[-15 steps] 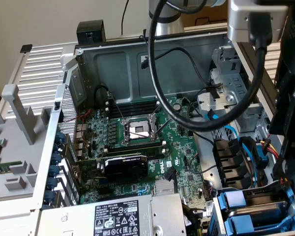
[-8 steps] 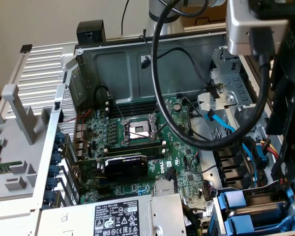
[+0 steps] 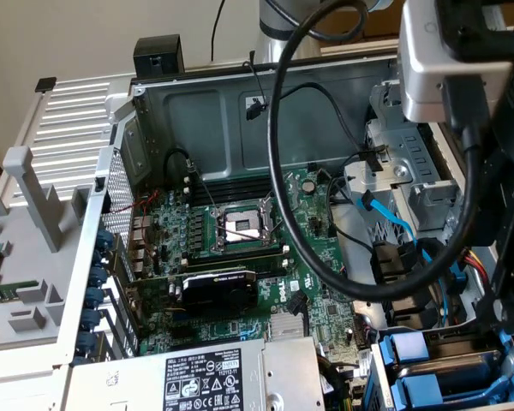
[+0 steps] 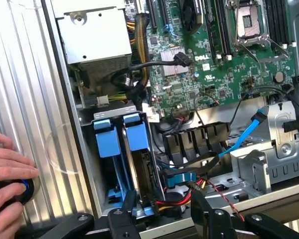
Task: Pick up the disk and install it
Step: 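Insert the first disk wire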
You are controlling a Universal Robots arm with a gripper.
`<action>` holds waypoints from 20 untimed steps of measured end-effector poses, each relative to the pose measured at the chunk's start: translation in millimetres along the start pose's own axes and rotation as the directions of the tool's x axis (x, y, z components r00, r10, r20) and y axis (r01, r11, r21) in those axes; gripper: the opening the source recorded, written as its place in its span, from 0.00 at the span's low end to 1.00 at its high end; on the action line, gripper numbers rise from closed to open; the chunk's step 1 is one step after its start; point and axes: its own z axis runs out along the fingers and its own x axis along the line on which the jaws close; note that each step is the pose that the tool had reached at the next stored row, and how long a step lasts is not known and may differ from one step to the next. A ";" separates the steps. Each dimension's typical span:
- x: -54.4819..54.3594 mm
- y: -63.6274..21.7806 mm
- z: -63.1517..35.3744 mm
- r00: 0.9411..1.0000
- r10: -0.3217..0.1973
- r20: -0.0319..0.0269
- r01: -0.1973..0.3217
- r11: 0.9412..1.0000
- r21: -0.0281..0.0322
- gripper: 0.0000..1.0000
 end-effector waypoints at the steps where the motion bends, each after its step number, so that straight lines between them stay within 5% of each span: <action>1: 0.5 -0.1 0.2 1.000 -0.008 0.000 0.008 1.000 -0.001 0.55; 12: 5.4 -0.6 5.9 0.996 -0.092 0.010 0.092 0.996 -0.013 0.55; 20: 6.2 -0.6 7.6 0.982 -0.189 0.021 0.189 0.982 -0.016 0.55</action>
